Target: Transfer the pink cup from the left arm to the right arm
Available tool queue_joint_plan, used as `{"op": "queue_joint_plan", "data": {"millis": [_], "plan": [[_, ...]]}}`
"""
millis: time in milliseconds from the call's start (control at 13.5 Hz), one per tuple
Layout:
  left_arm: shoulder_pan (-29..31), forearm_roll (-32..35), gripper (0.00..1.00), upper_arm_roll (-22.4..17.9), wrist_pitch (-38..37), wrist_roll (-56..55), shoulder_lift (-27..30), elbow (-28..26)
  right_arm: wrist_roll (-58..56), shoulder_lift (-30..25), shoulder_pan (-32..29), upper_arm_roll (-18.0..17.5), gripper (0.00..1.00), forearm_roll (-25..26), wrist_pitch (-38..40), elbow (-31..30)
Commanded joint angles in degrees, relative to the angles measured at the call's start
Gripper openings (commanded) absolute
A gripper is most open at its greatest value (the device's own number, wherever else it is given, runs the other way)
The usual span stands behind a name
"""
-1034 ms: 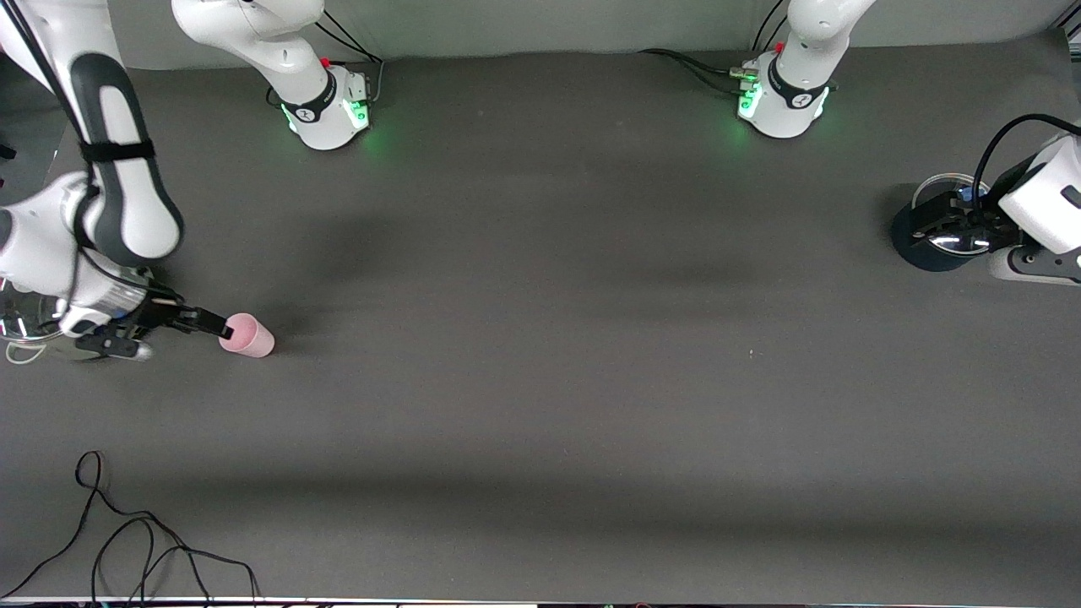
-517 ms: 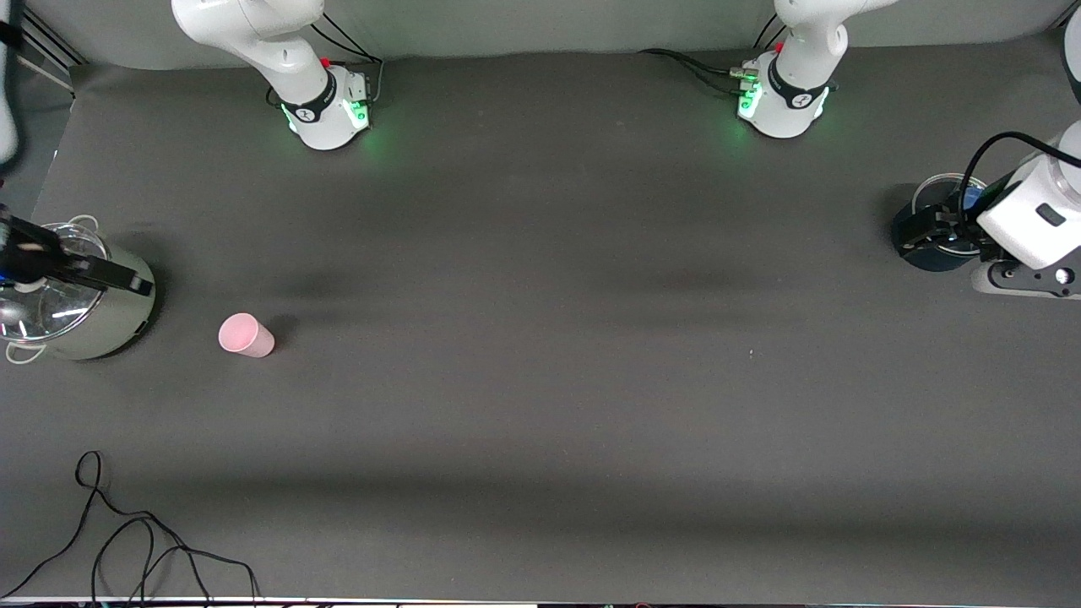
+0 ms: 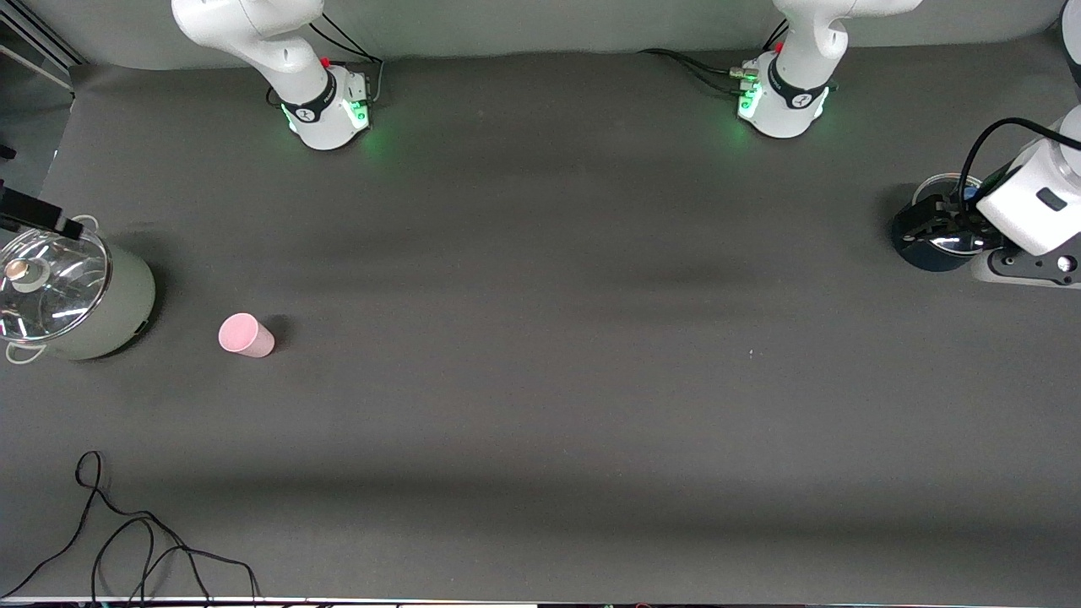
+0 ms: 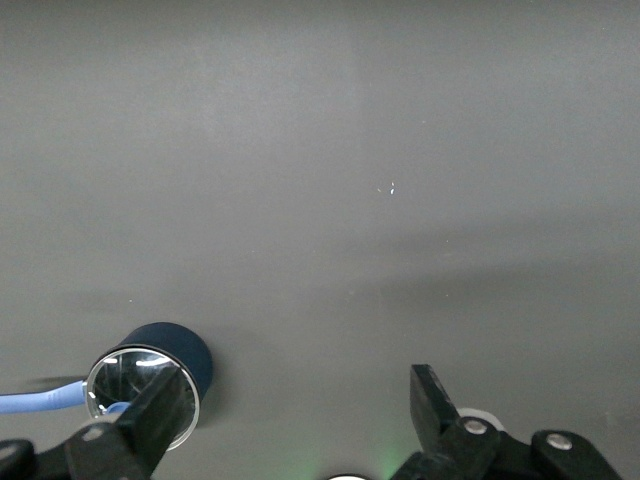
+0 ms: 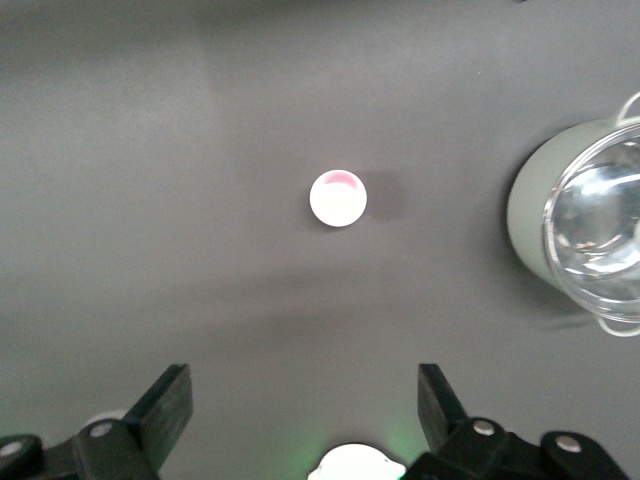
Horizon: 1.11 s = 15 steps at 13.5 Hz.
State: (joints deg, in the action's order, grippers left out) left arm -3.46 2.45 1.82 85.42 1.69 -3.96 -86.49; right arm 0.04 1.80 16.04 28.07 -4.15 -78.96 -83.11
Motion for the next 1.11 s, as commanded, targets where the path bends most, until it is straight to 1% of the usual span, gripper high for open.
{"op": "queue_joint_plan", "data": {"millis": [0,74,221,369,517,738,812,886,1034], "plan": [[-2.2,-0.7,1.0,-1.9,0.4,1.0,1.6,-1.3,-2.6,2.0,0.4,0.2,1.0,1.9,1.9,3.0],[-2.9,-0.7,1.0,-2.8,0.4,1.0,1.7,-1.3,-4.3,2.2,0.3,0.2,1.0,1.8,1.9,3.1],[-3.6,-1.3,1.0,-3.4,0.2,1.2,1.8,-1.3,-4.4,2.5,0.9,0.2,1.0,1.9,1.9,3.0],[-2.9,-1.6,1.0,-3.5,0.2,2.8,1.8,-1.3,-4.3,2.6,2.4,0.3,1.0,2.0,1.8,2.9],[-2.4,-1.7,1.0,-3.6,0.3,3.9,1.8,-1.3,-4.1,2.6,2.5,0.2,1.0,2.0,1.7,2.8],[-2.1,-4.0,1.0,-3.6,0.5,3.9,1.8,-1.2,-4.4,2.5,2.2,0.3,1.0,2.0,1.9,2.5],[-2.1,-4.0,1.0,-3.5,0.5,3.9,1.8,-1.2,-3.7,2.5,2.0,-0.2,1.0,2.0,1.9,2.6],[-2.2,-3.8,1.0,-3.5,0.4,3.9,1.8,-1.3,-3.7,2.2,0.2,-2.9,1.0,2.0,1.9,2.7],[-2.2,-3.1,1.0,-3.4,0.4,3.9,1.8,-1.2,-3.7,1.7,-7.8,-12.9,1.0,3.1,1.6,2.6]]}}
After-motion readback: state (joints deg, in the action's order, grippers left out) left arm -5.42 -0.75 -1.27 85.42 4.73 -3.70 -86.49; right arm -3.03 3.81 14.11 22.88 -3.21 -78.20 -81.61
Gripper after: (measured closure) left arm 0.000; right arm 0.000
